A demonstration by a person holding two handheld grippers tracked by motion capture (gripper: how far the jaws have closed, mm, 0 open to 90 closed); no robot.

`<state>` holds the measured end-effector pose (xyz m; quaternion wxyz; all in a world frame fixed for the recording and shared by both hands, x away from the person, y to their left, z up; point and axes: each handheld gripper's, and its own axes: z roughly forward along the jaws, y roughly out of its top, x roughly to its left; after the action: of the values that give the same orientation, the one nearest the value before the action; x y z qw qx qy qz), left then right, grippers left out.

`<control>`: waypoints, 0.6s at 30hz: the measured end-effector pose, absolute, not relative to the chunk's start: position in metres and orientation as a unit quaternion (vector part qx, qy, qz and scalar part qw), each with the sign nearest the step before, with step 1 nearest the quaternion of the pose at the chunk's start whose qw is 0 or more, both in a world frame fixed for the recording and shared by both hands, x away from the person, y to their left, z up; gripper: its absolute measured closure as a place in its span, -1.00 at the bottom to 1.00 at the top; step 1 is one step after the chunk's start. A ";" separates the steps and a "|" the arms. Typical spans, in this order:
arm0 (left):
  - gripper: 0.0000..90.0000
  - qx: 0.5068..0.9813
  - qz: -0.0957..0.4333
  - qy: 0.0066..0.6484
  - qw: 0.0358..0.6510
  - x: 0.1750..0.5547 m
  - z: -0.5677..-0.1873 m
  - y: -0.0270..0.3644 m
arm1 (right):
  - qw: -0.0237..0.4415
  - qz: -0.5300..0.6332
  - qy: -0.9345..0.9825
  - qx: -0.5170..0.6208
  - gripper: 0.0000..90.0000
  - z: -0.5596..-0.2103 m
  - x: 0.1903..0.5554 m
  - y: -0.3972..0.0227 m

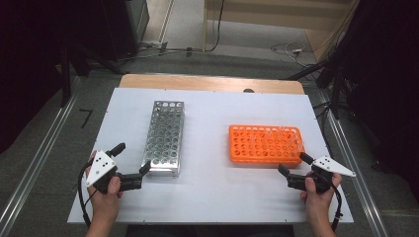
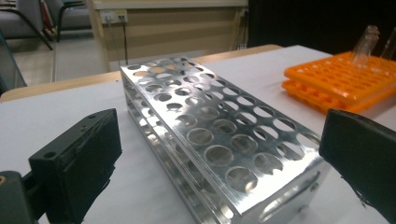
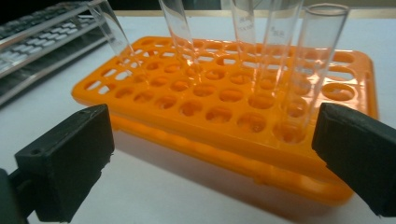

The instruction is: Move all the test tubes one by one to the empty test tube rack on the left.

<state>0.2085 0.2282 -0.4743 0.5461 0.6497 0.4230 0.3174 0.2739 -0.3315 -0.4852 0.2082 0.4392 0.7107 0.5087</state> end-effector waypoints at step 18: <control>-1.00 0.653 0.303 0.421 0.552 0.197 -0.474 0.226 | 0.226 0.501 0.696 0.462 -0.54 -0.467 0.283 -0.344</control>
<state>0.1965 0.2264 -0.4735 0.5517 0.6534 0.4206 0.3030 0.2833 -0.3445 -0.4675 0.2263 0.4620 0.6959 0.5010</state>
